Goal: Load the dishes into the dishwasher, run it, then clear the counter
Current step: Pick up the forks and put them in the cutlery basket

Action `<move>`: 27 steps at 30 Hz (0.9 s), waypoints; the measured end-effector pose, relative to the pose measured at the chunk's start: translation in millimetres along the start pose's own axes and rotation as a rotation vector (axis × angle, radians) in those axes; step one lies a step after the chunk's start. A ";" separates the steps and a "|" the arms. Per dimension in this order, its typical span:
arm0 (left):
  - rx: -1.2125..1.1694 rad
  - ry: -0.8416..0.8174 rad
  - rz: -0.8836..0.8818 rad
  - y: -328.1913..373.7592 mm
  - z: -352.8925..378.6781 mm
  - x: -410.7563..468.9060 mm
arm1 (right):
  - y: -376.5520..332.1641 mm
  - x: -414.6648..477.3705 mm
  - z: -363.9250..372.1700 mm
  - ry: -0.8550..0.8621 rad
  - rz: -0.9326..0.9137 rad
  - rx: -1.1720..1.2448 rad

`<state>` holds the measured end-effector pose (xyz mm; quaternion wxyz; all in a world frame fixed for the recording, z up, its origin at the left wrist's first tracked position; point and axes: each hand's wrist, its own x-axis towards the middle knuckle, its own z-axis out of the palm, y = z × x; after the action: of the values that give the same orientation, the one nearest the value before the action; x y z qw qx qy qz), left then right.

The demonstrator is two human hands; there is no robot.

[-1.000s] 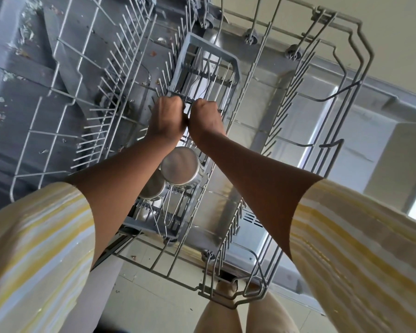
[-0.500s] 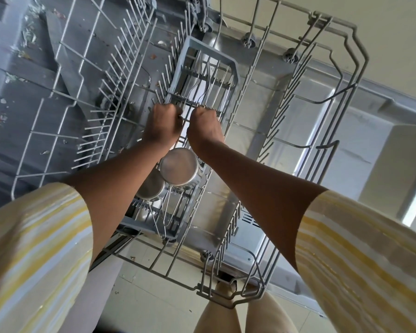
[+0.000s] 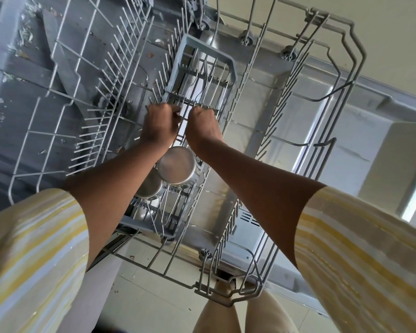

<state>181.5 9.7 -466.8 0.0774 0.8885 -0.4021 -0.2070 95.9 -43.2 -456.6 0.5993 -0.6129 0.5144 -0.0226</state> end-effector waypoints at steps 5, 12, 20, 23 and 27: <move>0.011 0.015 -0.038 -1.2 -3.1 -11.3 | -4.4 -11.4 -5.0 -0.016 -0.018 0.002; -0.042 0.126 -0.110 18.6 -17.0 -59.5 | -7.7 -52.6 -25.3 -0.042 -0.177 -0.220; -0.170 0.148 -0.188 62.0 -43.7 -152.6 | 3.7 -138.4 -50.1 -0.201 -0.194 -0.501; -0.193 0.131 -0.240 72.7 -56.4 -191.0 | -2.7 -173.7 -60.4 -0.219 -0.300 -0.671; -0.274 0.149 -0.291 81.4 -76.6 -243.2 | -12.5 -223.1 -72.1 -0.272 -0.404 -0.800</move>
<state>15.2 134.9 -298.5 0.1964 0.9313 -0.2306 -0.2025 -47.8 49.2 -295.5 0.3617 -0.8810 0.2700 0.1419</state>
